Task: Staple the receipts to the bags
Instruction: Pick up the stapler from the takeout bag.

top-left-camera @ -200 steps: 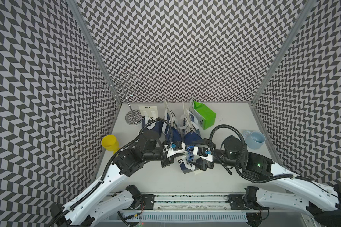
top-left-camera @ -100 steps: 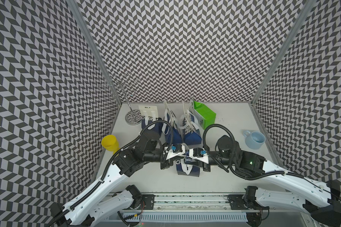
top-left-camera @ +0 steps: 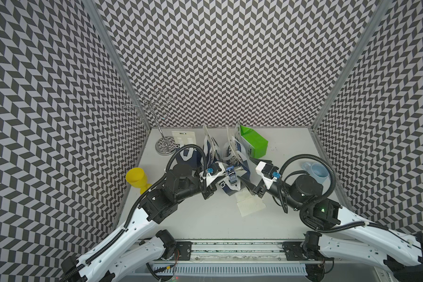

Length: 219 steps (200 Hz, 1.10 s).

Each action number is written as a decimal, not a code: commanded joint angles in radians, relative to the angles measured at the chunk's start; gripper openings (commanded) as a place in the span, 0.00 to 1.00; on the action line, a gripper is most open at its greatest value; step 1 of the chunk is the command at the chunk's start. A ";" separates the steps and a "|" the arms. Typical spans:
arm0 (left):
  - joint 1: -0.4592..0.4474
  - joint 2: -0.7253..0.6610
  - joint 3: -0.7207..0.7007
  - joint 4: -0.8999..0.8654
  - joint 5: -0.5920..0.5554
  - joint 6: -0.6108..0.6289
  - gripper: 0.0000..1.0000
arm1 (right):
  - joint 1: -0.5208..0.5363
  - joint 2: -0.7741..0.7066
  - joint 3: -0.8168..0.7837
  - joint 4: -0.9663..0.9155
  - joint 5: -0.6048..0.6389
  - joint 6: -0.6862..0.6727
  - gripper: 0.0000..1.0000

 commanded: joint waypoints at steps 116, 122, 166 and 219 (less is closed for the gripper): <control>-0.008 0.073 0.047 0.202 0.003 -0.233 0.00 | 0.005 0.154 -0.044 0.229 -0.025 0.254 0.42; -0.009 0.073 0.044 0.200 0.006 -0.237 0.00 | 0.006 0.170 -0.034 0.232 -0.018 0.252 0.41; -0.037 0.076 0.031 0.194 0.000 -0.272 0.00 | 0.005 0.215 -0.008 0.291 0.100 0.291 0.23; -0.065 0.117 0.009 0.161 -0.060 -0.320 0.00 | 0.002 0.150 0.025 0.362 0.115 0.356 0.03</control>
